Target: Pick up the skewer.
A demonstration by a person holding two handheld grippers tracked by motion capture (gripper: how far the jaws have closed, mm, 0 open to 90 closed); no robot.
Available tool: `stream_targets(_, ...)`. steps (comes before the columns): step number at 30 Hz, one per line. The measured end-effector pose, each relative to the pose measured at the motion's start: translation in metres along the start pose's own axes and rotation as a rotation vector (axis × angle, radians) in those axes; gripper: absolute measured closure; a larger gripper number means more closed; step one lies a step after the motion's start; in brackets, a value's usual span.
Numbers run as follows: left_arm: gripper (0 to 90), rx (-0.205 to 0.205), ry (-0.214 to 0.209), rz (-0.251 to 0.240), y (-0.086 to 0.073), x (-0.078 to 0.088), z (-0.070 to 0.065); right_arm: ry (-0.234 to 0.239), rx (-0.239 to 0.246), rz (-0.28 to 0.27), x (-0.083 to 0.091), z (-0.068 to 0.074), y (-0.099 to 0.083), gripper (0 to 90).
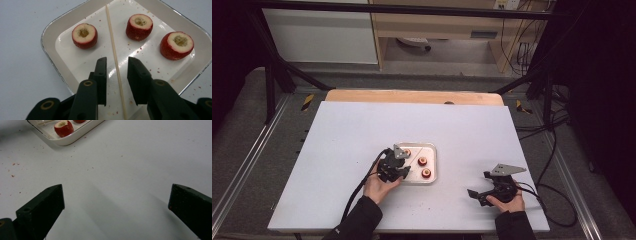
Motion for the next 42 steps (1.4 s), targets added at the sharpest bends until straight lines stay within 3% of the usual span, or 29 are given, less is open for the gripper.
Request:
stream_targets(15, 86.5, 0.01, 0.029, -0.007, -0.003, -0.006, -0.003, 0.001, -0.001, 0.002, 0.0, 0.0, 0.0, 1.1)
stream_targets(25, 88.2, 0.05, 0.038, -0.04, -0.004, -0.005, -0.002, 0.002, 0.0, 0.003, 0.0, 0.001, 0.0, 1.1)
stream_targets(35, 88.5, 0.031, 0.019, -0.107, 0.002, 0.011, -0.005, 0.0, 0.002, -0.001, 0.0, 0.0, 0.0, 1.1)
stream_targets(42, 88.5, 0.006, -0.003, -0.101, 0.002, 0.021, -0.005, -0.004, 0.007, -0.008, 0.001, 0.001, 0.002, 0.9)
Point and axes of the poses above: each handheld gripper's, and its own axes: x roughly backward along the jaws, y roughly out of its top, z roughly to its left, the point moved 7 cm from there along -x, roughly forward along the jaws, and after that the axes turned 13 degrees about -y, right-handed, at the moved point
